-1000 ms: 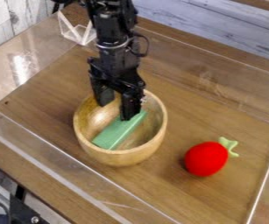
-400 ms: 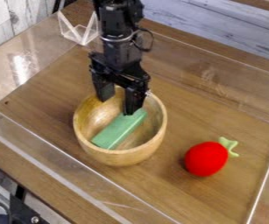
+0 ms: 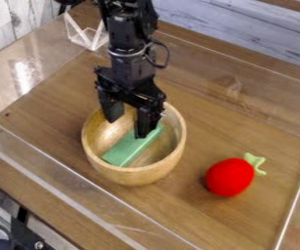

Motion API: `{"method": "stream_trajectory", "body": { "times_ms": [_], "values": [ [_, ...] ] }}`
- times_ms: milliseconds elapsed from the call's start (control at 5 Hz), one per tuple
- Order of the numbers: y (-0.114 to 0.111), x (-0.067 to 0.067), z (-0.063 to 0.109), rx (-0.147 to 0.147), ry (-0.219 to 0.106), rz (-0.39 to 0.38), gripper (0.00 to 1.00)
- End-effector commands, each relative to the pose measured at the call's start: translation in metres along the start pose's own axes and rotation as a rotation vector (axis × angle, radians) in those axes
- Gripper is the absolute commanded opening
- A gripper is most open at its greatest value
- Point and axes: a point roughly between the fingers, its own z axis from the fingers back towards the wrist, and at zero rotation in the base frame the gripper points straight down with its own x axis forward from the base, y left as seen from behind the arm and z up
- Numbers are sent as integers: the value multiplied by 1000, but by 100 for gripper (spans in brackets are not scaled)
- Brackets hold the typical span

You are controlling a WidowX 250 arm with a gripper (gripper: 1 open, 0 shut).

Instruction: Remove the green block from the brown bowl and put it on the table

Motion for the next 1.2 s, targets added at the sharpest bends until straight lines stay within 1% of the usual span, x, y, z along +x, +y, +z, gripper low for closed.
{"method": "stream_trajectory", "body": {
  "times_ms": [0,200,400,600,800,1000],
  "values": [
    [-8,15,1,8,-42,-65,100],
    [-15,25,-10,0,-40,-122,100],
    [-22,35,-16,-6,-36,-176,0],
    [-17,29,-18,-10,-27,-237,0],
    [-12,23,-13,-8,-12,-297,0],
    [-5,24,-10,-7,1,-321,0]
  ]
}}
